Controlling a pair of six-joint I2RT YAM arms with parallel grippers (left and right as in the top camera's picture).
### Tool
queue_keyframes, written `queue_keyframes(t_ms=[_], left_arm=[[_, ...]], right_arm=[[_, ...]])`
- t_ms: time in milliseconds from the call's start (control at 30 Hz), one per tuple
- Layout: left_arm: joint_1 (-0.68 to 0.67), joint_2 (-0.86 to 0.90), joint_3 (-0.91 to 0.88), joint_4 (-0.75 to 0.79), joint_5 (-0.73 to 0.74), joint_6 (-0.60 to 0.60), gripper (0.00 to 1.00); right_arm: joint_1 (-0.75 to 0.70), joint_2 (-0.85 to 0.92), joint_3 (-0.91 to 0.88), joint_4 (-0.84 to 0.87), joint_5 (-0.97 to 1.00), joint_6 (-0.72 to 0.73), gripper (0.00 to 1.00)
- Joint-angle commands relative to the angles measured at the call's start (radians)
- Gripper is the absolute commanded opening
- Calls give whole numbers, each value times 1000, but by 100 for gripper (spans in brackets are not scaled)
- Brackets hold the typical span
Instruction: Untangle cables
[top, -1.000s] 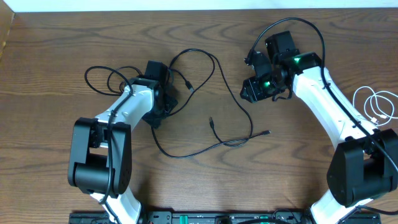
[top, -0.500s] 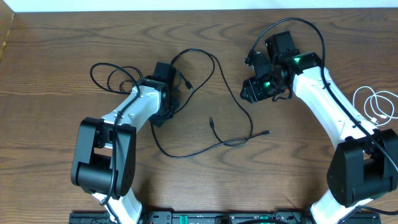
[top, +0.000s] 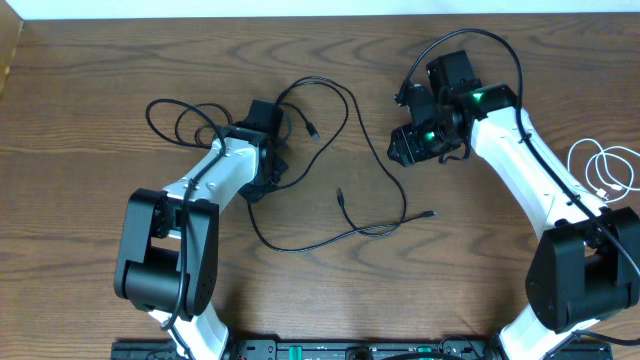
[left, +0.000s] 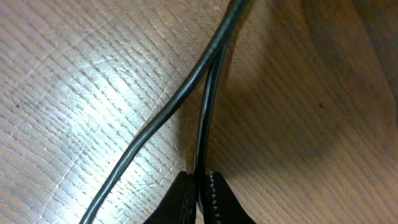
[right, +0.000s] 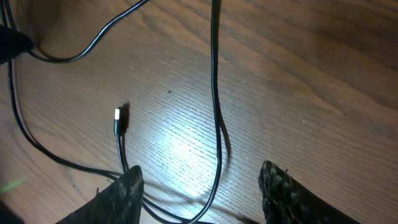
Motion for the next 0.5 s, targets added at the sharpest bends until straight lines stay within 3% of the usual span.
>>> queue_keyframes(t_ms=[0,133,200,333,467], left_arm=[[0,-69,44,-1,4,114,7],[0,-200,117,35,142,270,7],[0,-286,142,78,303,365,7],[0,-417,142,149,517,428,8],[0,-480,142,167,535,434,8]], right_arm=[[11,6,6,-4,5,-1,55],[11,6,6,4,5,-1,55],[11,6,6,5,5,-1,55],[11,6,6,4,0,0,54],[11,6,6,15,-55,-2,62]])
